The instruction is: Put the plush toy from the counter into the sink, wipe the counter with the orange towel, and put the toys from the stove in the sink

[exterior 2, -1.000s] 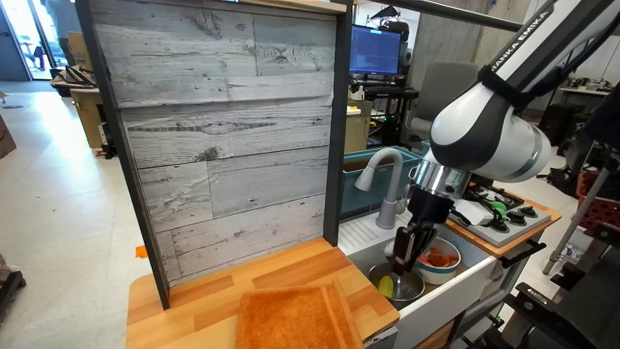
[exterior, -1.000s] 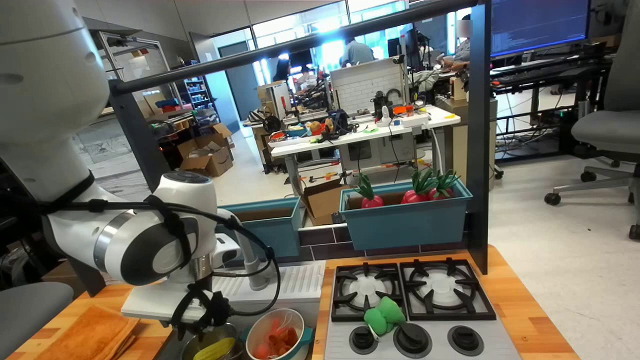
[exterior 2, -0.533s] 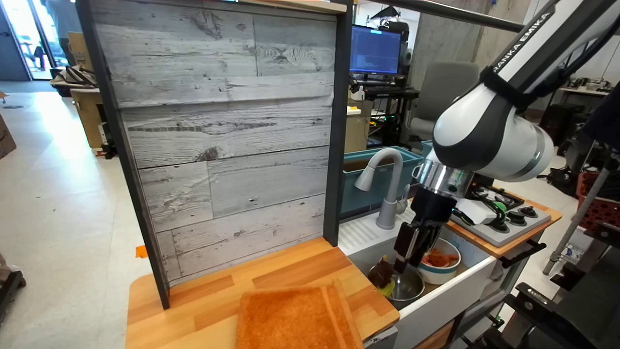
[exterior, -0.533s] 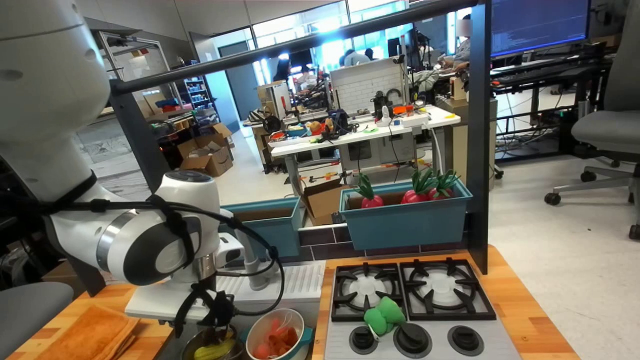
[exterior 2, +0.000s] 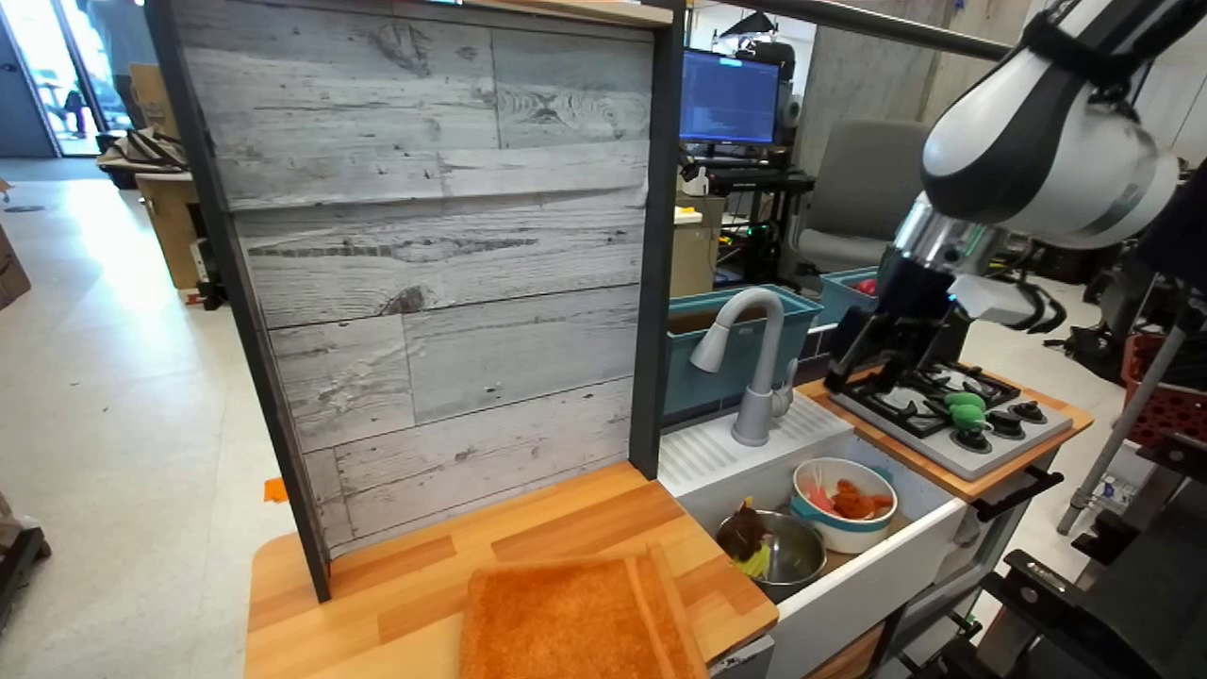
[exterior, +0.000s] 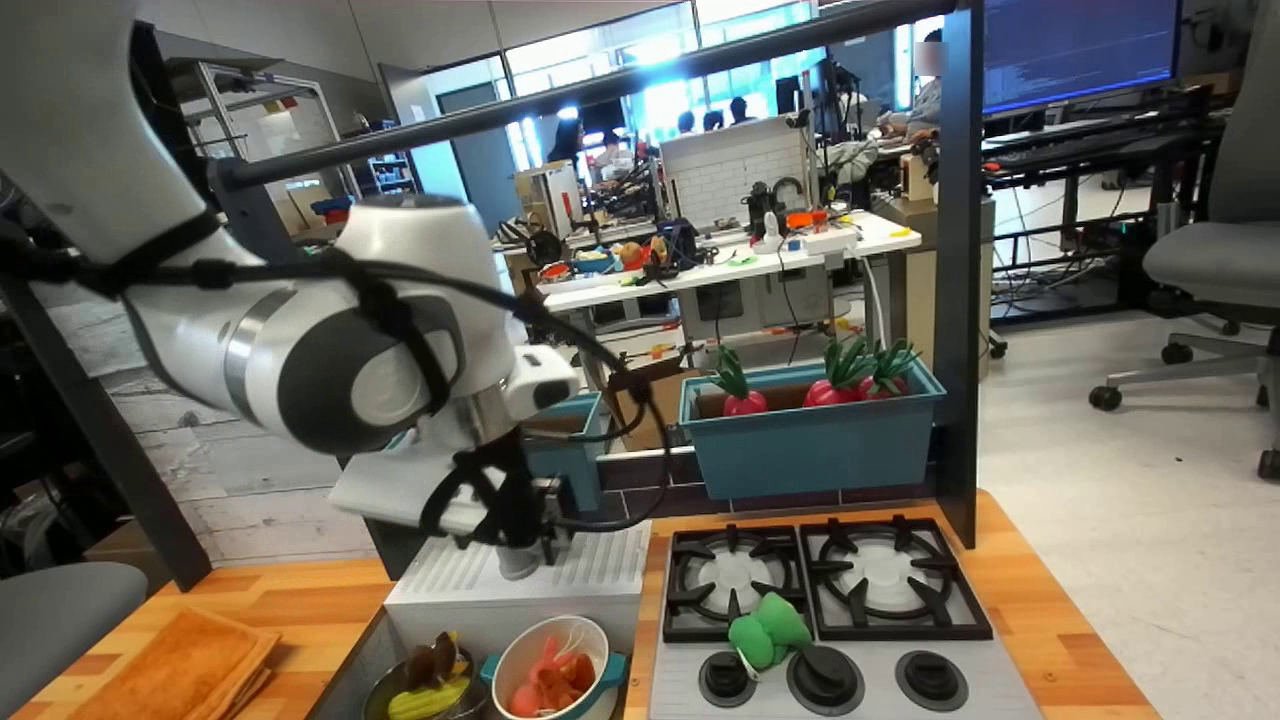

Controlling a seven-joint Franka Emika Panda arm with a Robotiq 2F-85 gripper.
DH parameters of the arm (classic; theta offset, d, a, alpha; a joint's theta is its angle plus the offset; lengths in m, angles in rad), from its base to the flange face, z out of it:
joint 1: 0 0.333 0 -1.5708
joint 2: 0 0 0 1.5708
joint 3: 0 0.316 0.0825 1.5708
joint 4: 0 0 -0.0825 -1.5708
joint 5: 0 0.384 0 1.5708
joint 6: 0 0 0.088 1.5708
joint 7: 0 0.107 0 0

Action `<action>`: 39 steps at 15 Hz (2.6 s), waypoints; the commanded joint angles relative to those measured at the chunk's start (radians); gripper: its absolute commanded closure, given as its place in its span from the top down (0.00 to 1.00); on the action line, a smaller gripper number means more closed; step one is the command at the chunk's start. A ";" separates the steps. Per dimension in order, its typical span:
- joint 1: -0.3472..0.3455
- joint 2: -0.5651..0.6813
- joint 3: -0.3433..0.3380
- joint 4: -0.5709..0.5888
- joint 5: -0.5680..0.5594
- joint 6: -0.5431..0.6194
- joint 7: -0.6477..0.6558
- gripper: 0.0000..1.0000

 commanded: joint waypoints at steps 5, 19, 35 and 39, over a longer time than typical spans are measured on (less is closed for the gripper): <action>-0.089 -0.013 -0.152 0.119 0.076 -0.153 0.006 1.00; 0.003 0.174 -0.315 0.225 0.044 -0.040 0.160 0.86; -0.075 0.187 -0.203 0.257 0.069 0.011 0.120 0.12; -0.177 0.075 -0.034 0.106 0.057 0.138 -0.015 0.00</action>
